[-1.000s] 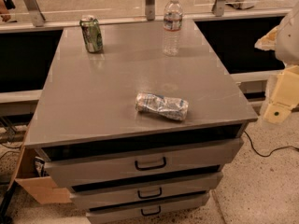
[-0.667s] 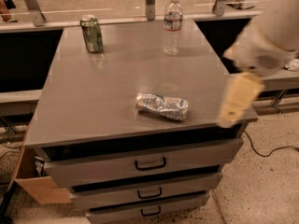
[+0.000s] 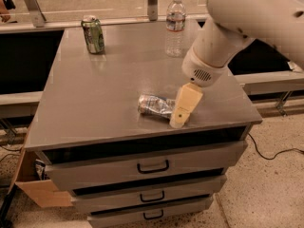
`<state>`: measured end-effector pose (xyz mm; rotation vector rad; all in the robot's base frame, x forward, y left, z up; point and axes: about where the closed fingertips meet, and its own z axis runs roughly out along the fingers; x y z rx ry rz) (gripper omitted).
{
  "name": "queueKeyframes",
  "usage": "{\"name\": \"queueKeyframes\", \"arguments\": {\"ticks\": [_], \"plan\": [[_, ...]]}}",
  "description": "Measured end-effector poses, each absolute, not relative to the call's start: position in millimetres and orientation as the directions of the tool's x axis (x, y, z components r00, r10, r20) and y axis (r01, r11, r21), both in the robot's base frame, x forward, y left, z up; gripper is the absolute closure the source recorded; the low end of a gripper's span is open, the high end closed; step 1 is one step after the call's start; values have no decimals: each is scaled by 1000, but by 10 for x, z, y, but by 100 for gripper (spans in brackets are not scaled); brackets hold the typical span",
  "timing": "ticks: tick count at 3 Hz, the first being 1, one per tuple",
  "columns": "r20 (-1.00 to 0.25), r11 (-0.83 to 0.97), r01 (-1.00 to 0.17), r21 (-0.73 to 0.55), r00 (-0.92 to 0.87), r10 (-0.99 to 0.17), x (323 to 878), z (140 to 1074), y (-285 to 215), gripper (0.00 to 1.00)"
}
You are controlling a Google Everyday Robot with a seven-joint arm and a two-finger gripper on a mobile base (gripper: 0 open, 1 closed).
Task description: Place redbull can upright
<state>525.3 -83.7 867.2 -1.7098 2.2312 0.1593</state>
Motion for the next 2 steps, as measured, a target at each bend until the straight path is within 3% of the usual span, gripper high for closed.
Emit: {"name": "queueKeyframes", "arguments": {"ticks": [2], "plan": [[-336,305,-952,-22,-280,-899,5482,8425,-363,0]]}}
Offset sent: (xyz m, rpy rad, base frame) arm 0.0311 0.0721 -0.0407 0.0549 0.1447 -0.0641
